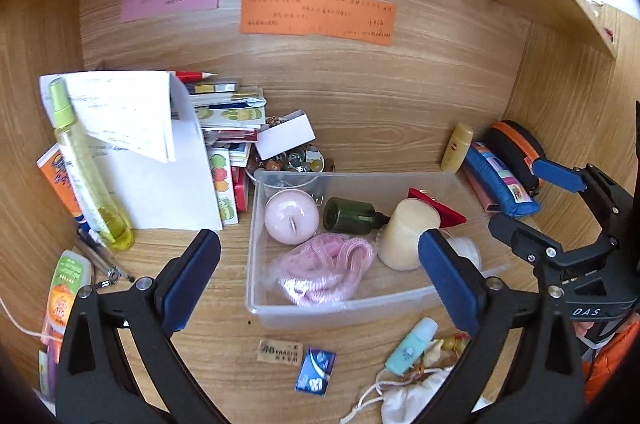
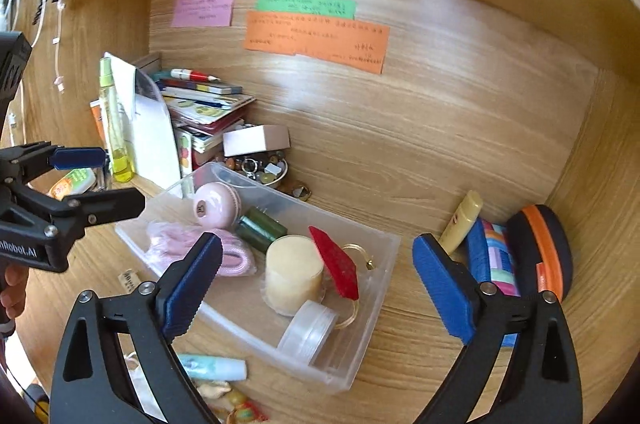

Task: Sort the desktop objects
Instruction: 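Move both grippers back toward the remaining items on the desk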

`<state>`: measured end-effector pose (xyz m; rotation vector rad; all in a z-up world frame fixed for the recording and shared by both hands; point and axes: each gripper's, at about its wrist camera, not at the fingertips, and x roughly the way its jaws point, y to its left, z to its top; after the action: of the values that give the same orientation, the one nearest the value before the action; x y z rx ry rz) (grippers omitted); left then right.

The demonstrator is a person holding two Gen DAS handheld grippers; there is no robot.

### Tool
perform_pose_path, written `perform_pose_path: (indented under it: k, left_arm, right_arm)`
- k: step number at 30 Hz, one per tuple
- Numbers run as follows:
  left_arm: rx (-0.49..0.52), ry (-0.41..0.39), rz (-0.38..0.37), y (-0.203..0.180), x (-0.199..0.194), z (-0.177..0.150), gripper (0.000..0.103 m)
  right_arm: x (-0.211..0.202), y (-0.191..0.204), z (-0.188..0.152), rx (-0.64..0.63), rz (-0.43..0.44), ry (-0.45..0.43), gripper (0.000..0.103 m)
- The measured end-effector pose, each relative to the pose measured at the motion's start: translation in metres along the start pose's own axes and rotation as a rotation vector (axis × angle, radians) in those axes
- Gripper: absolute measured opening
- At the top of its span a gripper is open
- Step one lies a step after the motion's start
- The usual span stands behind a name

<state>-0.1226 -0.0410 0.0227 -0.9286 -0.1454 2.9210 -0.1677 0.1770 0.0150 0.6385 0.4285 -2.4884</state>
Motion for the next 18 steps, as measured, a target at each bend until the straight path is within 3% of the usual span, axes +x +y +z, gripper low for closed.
perform_pose_path:
  k: [11,18]
  left_arm:
    - [-0.021,0.039,-0.004,0.011,-0.011,-0.036,0.101]
    - [-0.049,0.102,0.008,0.023,-0.001,-0.068,0.101]
  right_arm:
    - [-0.031,0.026,-0.017,-0.024,-0.006,-0.015,0.097]
    - [-0.026,0.032,-0.039,0.004,-0.005,0.045,0.097]
